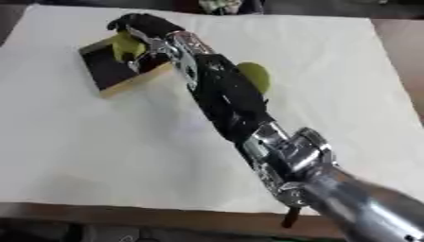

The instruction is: Pick up objects on the table and place them in the box.

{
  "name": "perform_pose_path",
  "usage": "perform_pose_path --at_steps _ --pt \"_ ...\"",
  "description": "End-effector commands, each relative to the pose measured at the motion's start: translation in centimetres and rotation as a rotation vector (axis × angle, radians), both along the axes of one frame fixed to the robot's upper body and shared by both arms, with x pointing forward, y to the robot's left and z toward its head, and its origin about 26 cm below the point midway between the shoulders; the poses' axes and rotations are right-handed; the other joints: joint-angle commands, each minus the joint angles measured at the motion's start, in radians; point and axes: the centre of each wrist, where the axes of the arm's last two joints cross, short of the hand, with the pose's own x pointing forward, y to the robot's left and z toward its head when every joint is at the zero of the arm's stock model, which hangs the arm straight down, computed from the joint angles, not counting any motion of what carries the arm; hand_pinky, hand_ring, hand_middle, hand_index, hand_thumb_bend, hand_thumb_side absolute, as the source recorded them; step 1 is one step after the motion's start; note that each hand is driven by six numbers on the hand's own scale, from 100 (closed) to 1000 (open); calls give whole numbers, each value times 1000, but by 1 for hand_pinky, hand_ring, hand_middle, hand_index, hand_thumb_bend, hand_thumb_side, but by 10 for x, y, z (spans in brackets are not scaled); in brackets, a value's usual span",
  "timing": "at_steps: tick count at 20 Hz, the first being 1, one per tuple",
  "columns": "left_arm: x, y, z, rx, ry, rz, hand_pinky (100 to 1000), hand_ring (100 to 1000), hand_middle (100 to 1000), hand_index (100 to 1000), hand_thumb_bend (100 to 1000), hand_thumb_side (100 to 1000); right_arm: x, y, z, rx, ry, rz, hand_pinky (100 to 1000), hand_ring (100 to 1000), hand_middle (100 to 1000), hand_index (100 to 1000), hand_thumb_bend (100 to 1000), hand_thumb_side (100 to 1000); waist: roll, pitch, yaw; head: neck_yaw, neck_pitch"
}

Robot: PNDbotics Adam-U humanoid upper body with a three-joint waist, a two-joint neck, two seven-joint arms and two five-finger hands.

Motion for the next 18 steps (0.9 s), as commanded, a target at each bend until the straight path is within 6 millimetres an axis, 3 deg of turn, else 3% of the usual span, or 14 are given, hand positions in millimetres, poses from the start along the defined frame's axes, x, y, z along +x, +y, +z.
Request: perform_pose_path --at_steps 1,2,7,12,18 --pt "0 0 9 4 -30 -8 671 583 590 762 100 715 0 5 10 6 -73 7 754 817 933 975 240 381 5 -14 -3 3 5" --pt "0 0 9 4 -30 -7 671 583 590 763 100 714 0 4 9 10 -86 5 761 828 954 979 254 429 5 -13 -4 4 5" --pt "0 0 9 4 -29 -4 672 583 589 763 100 715 0 2 8 36 -134 -14 792 869 988 987 316 495 5 -14 -13 8 5" --pt "0 1 8 4 -27 1 672 583 589 763 100 715 1 -2 9 63 -156 -29 830 933 1000 990 326 522 6 -16 -22 11 5" --pt "-1 3 6 4 -20 14 672 583 589 763 100 716 1 -9 26 77 -179 1 818 929 1000 992 319 501 7 -23 -44 25 5"
